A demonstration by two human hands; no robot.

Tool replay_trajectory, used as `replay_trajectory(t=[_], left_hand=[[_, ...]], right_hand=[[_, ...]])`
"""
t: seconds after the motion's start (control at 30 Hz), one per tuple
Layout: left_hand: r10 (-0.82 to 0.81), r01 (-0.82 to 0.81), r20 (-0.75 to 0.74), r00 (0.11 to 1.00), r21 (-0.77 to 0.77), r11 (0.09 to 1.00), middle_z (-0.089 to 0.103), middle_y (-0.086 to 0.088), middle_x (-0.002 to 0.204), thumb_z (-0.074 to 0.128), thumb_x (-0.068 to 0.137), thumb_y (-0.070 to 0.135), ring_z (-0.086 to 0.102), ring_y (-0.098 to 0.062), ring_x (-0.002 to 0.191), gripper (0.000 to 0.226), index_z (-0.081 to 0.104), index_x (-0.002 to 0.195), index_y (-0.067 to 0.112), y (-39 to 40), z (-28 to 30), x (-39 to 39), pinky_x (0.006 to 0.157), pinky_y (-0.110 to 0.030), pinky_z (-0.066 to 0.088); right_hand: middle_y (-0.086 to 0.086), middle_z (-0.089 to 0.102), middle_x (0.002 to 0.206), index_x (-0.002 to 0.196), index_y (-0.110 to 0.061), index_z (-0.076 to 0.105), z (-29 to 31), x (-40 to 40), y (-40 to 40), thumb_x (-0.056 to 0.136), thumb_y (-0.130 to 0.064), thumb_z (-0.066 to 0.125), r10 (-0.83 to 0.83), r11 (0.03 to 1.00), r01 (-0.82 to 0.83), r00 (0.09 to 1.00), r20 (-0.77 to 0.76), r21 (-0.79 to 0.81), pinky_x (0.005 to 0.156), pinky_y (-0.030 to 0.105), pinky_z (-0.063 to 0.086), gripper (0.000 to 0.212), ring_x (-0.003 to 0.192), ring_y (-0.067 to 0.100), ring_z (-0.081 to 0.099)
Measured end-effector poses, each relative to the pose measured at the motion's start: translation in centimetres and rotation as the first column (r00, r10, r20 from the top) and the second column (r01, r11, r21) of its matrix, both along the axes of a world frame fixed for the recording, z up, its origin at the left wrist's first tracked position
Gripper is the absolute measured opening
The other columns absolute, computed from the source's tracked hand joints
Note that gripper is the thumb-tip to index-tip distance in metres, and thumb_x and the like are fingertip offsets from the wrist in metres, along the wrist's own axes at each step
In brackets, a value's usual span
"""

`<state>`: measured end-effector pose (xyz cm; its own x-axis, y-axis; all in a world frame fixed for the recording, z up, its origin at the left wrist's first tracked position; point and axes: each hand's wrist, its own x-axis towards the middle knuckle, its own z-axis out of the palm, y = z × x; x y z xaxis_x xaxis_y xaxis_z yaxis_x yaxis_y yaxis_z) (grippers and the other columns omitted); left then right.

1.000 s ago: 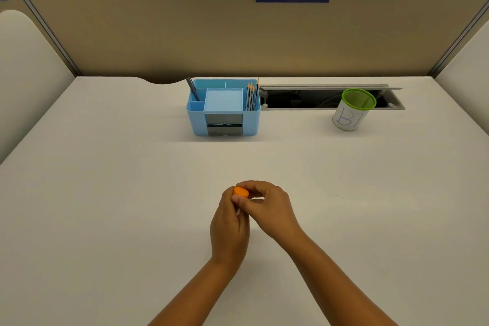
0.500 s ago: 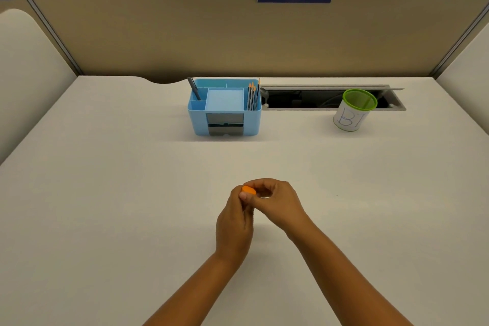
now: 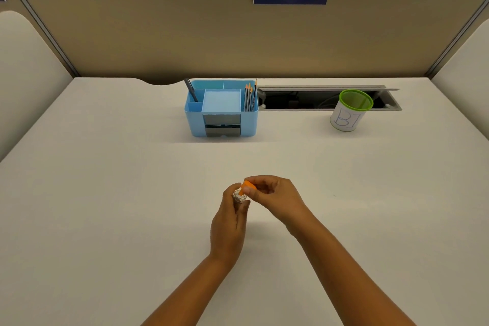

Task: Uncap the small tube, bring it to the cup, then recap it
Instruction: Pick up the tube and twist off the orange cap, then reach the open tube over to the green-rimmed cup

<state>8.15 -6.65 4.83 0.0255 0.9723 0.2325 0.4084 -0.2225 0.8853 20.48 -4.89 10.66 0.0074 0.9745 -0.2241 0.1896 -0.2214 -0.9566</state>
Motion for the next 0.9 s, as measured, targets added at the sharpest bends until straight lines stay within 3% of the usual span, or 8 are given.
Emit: replay_trajectory(t=[0.07, 0.13, 0.27, 0.33, 0.47, 0.67, 0.8, 0.9], left_hand=[[0.037, -0.036, 0.054, 0.998, -0.025, 0.999, 0.055, 0.019, 0.096, 0.034, 0.086, 0.050, 0.058, 0.000, 0.088, 0.028, 0.035, 0.113, 0.041, 0.1, -0.4, -0.2, 0.068, -0.002, 0.043], [0.070, -0.068, 0.087, 0.994, -0.026, 0.997, 0.053, 0.010, 0.092, 0.036, 0.085, 0.044, 0.057, -0.006, 0.084, 0.025, 0.036, 0.109, 0.036, 0.2, -0.6, -0.2, 0.068, -0.002, 0.042], [0.104, -0.100, 0.100, 0.990, -0.038, 0.994, 0.052, 0.006, 0.097, 0.036, 0.085, 0.040, 0.055, -0.008, 0.090, 0.023, 0.037, 0.106, 0.031, 0.3, -0.9, -0.5, 0.074, 0.000, 0.040], [0.103, -0.098, 0.109, 0.989, -0.051, 0.994, 0.052, 0.007, 0.097, 0.035, 0.084, 0.040, 0.054, -0.007, 0.092, 0.023, 0.037, 0.106, 0.031, 0.2, -1.1, -0.6, 0.074, 0.000, 0.040], [0.089, -0.082, 0.121, 0.989, -0.062, 0.995, 0.051, 0.015, 0.093, 0.034, 0.084, 0.043, 0.054, -0.006, 0.089, 0.020, 0.037, 0.103, 0.037, -0.1, -1.3, -0.8, 0.072, -0.002, 0.041], [0.079, -0.067, 0.136, 0.987, -0.092, 0.994, 0.052, 0.013, 0.090, 0.034, 0.084, 0.044, 0.053, 0.000, 0.085, 0.021, 0.039, 0.102, 0.035, -0.2, -1.5, -0.9, 0.071, -0.003, 0.040], [0.080, -0.064, 0.145, 0.986, -0.111, 0.992, 0.052, 0.009, 0.092, 0.034, 0.083, 0.043, 0.054, -0.009, 0.087, 0.024, 0.038, 0.104, 0.032, -0.1, -1.6, -0.7, 0.073, -0.003, 0.041], [0.085, -0.063, 0.194, 0.977, -0.114, 0.991, 0.055, -0.001, 0.100, 0.034, 0.083, 0.041, 0.055, -0.016, 0.093, 0.022, 0.037, 0.104, 0.034, -0.1, -1.2, -0.3, 0.079, -0.013, 0.045]], right_hand=[[-0.002, 0.071, 0.101, 0.098, -0.025, 0.066, -0.2, 0.0, 0.1, 0.078, -0.025, 0.071, -0.047, 0.998, 0.041, 0.985, -0.165, -0.044, 0.087, 0.025, 0.054, 0.020, 0.095, 0.010, 0.066], [0.003, 0.068, 0.107, 0.097, -0.025, 0.061, -0.8, 0.0, 0.1, 0.079, -0.022, 0.070, -0.121, 0.991, 0.102, 0.964, -0.235, -0.091, 0.092, 0.035, 0.053, 0.021, 0.101, 0.018, 0.065], [-0.005, 0.055, 0.108, 0.112, -0.032, 0.050, -3.2, -0.2, 0.1, 0.083, -0.028, 0.065, -0.121, 0.988, 0.126, 0.991, 0.061, -0.086, 0.076, 0.023, 0.046, 0.033, 0.098, 0.016, 0.057], [-0.003, 0.052, 0.109, 0.116, -0.029, 0.051, -4.9, -0.3, 0.0, 0.084, -0.026, 0.063, -0.104, 0.993, 0.111, 0.977, 0.186, -0.028, 0.076, 0.018, 0.042, 0.034, 0.095, 0.015, 0.055], [-0.005, 0.053, 0.097, 0.094, -0.022, 0.056, -7.4, -0.3, -0.4, 0.085, -0.023, 0.062, -0.117, 0.990, 0.082, 0.928, 0.353, 0.111, 0.065, 0.003, 0.039, 0.010, 0.087, 0.009, 0.056], [-0.004, 0.051, 0.099, 0.093, -0.016, 0.055, -8.9, -0.3, -1.4, 0.089, -0.021, 0.057, 0.041, 0.978, -0.128, 0.895, 0.444, 0.167, 0.086, 0.022, 0.049, 0.007, 0.095, 0.013, 0.059], [-0.005, 0.052, 0.104, 0.093, -0.025, 0.051, -8.8, -0.4, -1.8, 0.085, -0.025, 0.062, -0.003, 0.976, -0.081, 0.922, 0.386, 0.202, 0.091, 0.020, 0.046, 0.014, 0.100, 0.003, 0.052], [-0.010, 0.050, 0.110, 0.103, -0.021, 0.055, -8.4, -0.8, -2.1, 0.083, -0.030, 0.064, -0.088, 0.974, 0.010, 0.937, 0.338, 0.225, 0.093, 0.014, 0.039, 0.024, 0.103, 0.004, 0.049]])
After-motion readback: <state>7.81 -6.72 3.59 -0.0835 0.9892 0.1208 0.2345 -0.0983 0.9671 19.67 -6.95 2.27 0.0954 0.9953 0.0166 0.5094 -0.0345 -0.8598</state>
